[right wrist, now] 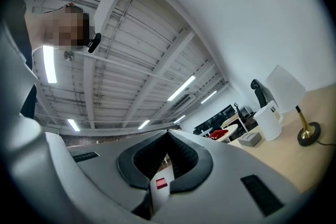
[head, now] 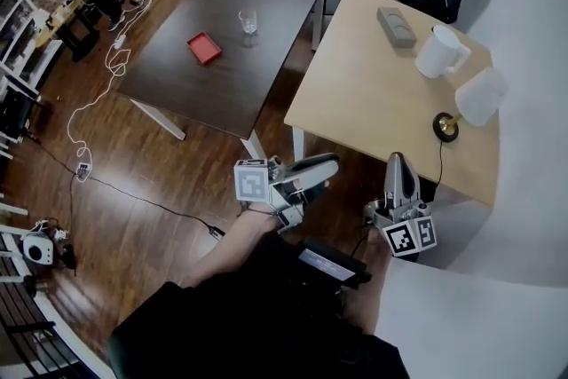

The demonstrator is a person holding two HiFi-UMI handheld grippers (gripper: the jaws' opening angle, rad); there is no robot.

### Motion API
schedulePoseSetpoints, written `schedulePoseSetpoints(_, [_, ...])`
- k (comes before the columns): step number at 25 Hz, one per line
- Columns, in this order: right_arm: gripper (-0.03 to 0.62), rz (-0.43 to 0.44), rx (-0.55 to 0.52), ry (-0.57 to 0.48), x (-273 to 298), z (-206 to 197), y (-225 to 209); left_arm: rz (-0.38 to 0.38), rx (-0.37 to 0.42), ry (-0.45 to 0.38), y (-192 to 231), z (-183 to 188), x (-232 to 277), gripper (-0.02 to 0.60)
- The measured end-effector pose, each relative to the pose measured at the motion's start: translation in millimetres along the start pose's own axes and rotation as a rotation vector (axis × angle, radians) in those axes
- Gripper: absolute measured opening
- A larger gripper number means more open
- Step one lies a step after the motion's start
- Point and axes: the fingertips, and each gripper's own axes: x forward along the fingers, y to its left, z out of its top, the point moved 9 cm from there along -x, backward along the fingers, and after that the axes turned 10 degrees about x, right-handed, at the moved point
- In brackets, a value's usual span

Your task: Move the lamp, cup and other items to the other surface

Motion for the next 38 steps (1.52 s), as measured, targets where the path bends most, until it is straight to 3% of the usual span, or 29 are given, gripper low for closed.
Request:
schedulePoseSetpoints(11, [0.014,0.127,0.035,0.149,116,-91,57,0.075,0.041,-0.148,18,81,-111,0.138])
schedulePoseSetpoints(24, [0.014,0.21,0.031,0.289,260,-210,134,0.125,0.047,-0.295,52,192,-253,0.138])
schedulePoseSetpoints(38, [0.014,0.294,0.05,0.385,356,-322,219,0.237,0.119,-0.457,49,272,-419,0.138])
